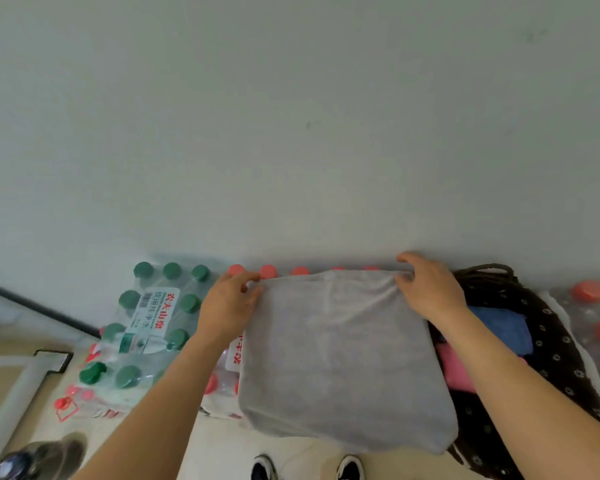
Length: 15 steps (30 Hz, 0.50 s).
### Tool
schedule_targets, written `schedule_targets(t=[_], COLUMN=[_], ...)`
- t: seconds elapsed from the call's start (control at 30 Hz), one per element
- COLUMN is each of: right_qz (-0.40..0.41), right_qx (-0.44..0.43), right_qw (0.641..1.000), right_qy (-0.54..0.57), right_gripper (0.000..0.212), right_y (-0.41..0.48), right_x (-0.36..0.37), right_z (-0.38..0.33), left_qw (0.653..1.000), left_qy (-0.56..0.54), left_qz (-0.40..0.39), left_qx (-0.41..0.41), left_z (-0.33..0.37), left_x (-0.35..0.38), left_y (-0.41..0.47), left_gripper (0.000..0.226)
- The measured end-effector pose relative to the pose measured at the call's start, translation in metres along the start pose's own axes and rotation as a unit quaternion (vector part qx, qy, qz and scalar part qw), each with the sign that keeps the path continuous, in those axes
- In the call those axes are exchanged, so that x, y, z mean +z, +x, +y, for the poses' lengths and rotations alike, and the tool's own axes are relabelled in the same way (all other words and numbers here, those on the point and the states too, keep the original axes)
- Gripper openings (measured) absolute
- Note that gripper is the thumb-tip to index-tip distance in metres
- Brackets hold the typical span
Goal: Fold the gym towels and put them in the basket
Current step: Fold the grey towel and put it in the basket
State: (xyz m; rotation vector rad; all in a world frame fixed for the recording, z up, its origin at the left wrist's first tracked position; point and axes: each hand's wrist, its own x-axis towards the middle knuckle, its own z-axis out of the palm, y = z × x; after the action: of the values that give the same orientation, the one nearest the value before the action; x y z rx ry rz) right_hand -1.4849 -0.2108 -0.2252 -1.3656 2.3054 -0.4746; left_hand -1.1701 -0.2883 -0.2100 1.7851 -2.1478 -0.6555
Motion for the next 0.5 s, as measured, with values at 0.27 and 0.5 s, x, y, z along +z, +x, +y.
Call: schedule_targets(t=[0.27,0.5], right_qz=[-0.092,-0.096], right_qx=[-0.131,-0.144], right_qw=[0.987,0.975], right_qy=[0.01,-0.139], right_gripper=[0.012,0.009], right_y=[0.012,0.014], right_x=[-0.026,-0.03], right_z=[0.002,-0.001], left_qw=[0.995,0.994], left_qy=[-0.004,0.007], left_qz=[-0.095,-0.111], left_qx=[-0.007,-0.013], left_z=[-0.004,-0.009], left_x=[-0.008,-0.008], left_y=[0.026,0.035], left_gripper=[0.009,0.011])
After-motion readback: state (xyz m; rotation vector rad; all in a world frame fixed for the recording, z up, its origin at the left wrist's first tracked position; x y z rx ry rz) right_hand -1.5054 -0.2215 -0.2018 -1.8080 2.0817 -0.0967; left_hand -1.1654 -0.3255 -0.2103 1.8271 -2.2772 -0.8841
